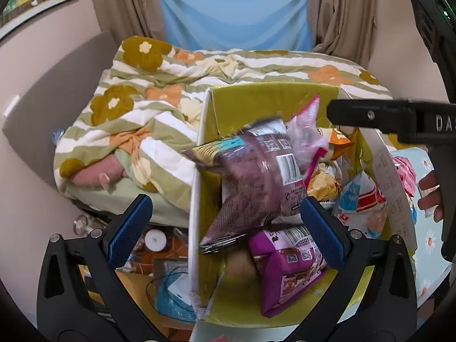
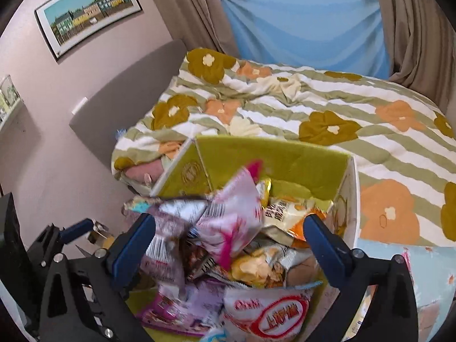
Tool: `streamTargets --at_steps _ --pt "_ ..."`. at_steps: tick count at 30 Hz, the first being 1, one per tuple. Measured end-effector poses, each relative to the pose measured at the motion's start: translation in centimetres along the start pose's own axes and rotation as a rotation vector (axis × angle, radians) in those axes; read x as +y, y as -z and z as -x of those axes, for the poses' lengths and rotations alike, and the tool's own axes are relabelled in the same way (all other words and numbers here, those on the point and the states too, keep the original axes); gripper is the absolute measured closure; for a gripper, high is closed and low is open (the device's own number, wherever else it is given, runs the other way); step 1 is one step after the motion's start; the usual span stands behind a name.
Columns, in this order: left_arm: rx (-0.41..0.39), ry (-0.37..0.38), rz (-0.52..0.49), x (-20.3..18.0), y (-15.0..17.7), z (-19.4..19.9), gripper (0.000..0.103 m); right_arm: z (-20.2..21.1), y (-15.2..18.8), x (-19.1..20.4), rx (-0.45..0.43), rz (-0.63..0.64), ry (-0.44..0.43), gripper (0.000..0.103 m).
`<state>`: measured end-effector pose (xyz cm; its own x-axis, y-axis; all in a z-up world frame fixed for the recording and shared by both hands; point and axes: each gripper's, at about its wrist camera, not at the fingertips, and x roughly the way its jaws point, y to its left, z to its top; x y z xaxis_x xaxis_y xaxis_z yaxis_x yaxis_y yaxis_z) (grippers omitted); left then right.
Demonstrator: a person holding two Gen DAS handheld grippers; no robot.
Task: Organize snacks
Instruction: 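Open both grippers to drop the bags into the box, then move both grippers to the remaining snacks beside the box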
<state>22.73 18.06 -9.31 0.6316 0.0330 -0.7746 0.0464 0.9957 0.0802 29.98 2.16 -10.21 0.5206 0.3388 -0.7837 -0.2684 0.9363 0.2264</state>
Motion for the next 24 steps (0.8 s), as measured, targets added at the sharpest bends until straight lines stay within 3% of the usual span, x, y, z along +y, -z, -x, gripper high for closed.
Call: streamTargets --at_steps 13,24 --pt "-0.074 -0.001 -0.018 -1.2 -2.3 3.9 0.000 6.9 -0.5 -0.2 -0.118 0.015 0.054 0.000" --pt "-0.152 0.100 -0.035 -5.4 -3.6 8.2 0.000 16.6 2.3 -2.7 -0.211 -0.030 0.202 0.000"
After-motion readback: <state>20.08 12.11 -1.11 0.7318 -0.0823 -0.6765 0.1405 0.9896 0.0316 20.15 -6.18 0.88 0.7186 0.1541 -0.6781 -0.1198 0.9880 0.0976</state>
